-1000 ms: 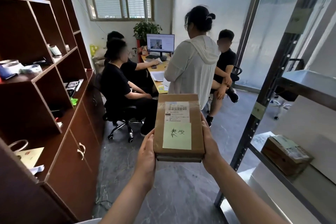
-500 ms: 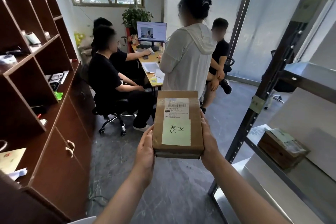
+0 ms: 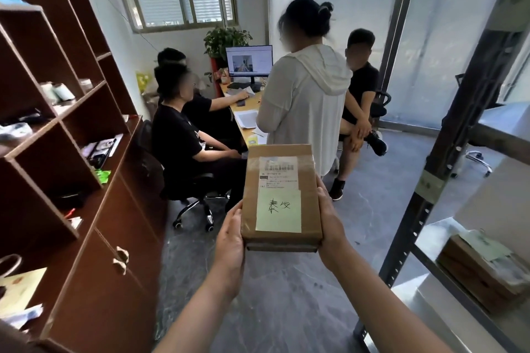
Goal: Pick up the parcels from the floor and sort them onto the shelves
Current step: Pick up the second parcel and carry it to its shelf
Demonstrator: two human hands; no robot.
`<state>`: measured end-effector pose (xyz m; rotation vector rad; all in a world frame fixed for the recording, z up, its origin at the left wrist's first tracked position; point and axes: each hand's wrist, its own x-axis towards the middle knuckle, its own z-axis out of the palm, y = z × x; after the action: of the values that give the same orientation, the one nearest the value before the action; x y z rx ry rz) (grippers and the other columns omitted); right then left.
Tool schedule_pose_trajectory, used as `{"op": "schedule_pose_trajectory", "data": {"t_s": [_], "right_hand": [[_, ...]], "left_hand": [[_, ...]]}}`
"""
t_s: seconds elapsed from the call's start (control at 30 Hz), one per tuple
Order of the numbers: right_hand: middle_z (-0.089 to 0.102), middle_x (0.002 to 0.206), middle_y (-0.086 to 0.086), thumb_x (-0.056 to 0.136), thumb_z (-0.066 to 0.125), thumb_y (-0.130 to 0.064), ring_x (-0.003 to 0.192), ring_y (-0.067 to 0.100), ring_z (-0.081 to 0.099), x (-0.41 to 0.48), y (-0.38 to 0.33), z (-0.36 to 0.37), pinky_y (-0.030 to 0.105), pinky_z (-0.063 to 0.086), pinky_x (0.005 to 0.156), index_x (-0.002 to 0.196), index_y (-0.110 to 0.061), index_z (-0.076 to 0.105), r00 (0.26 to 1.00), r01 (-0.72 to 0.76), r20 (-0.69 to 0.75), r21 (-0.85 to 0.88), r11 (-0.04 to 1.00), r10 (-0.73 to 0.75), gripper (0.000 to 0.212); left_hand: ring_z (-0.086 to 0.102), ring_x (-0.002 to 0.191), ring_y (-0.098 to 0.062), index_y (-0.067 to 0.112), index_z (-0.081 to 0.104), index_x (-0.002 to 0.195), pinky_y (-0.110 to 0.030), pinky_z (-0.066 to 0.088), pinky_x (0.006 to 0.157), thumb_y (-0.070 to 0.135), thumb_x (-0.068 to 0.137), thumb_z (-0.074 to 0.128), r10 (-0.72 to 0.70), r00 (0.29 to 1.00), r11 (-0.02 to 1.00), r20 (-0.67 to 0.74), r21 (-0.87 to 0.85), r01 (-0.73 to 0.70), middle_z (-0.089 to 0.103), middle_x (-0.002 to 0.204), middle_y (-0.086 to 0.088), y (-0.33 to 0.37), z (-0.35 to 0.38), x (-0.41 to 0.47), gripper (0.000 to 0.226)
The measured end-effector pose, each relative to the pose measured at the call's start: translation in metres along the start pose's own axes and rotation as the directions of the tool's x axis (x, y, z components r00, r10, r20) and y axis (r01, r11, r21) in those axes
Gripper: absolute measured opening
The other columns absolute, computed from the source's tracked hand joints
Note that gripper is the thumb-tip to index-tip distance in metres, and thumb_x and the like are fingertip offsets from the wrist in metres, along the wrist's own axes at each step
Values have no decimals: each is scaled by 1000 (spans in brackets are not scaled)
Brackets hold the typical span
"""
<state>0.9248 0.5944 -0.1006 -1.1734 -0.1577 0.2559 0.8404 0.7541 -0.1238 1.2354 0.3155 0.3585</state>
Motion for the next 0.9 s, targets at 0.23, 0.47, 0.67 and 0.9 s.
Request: {"op": "schedule_pose_trajectory", "data": {"t_s": [0.23,0.47,0.67,0.9], "right_hand": [[65,138,7,111,31,-29,128,30,61,32,-16,-31,55,47,109,140,-40,56,998,13,-55,35,999,-11,39],[79,105,-12,111,28,-32,99,12,75,46,-27,-65,28,63,74,111,-57,65,995,56,-78,0,998,-56,44],[69,127,-1,110,28,-36,114,23,69,60,-41,-75,42,60,92,126,-54,57,979,74,-185,-64,995,-84,37],[49,152,3,109,31,-43,136,26,51,77,-47,-85,53,42,114,148,-42,44,928,110,-341,-127,986,-148,41]], "left_hand": [[75,107,-22,27,64,133,-25,61,68,35,107,45,-44,998,999,50,-18,45,77,120,-9,-10,39,33,33],[72,115,-22,28,65,133,-34,56,86,35,105,46,-50,989,999,139,16,48,75,124,-6,-31,71,62,35],[74,79,-25,23,64,131,-32,59,60,38,104,45,-52,967,998,248,-25,60,79,106,-12,-39,91,90,37],[57,83,-53,11,58,135,-71,46,66,41,102,43,-115,915,993,386,20,116,64,102,-40,-48,113,137,48]]}}
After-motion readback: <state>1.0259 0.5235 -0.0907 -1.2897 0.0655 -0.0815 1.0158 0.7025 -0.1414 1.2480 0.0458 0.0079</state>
